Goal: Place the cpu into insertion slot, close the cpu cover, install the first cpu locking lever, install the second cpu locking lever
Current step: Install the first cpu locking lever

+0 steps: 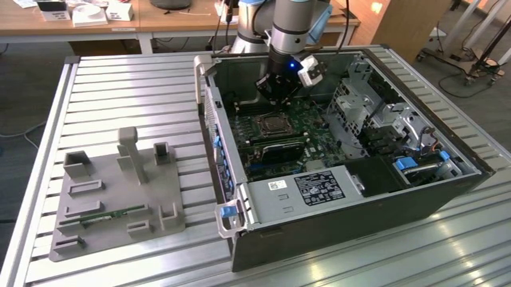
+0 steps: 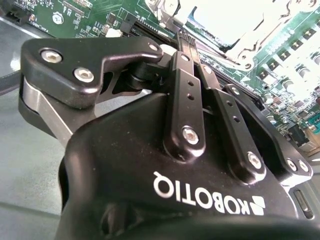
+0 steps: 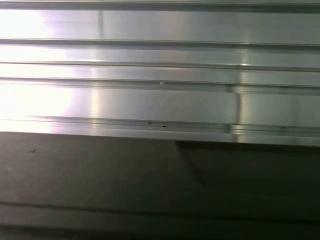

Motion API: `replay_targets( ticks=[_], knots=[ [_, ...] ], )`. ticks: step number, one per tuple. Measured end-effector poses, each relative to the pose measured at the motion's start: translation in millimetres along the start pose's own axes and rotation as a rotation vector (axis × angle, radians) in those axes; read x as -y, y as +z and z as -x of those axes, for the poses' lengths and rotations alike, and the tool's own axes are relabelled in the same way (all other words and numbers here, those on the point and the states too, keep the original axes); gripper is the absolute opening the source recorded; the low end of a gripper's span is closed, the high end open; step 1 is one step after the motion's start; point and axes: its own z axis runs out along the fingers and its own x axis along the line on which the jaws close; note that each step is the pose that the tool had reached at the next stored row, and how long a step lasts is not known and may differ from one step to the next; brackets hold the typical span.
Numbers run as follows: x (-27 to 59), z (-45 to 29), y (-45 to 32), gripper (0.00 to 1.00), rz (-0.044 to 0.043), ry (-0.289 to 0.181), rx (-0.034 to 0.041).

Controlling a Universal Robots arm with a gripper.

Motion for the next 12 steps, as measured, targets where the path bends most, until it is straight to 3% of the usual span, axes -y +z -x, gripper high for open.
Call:
replay_targets(
  ticks=[12],
  knots=[
    [0.0, 0.1, 0.2, 0.10, 0.0006, 0.002, 0.0001]
  ],
)
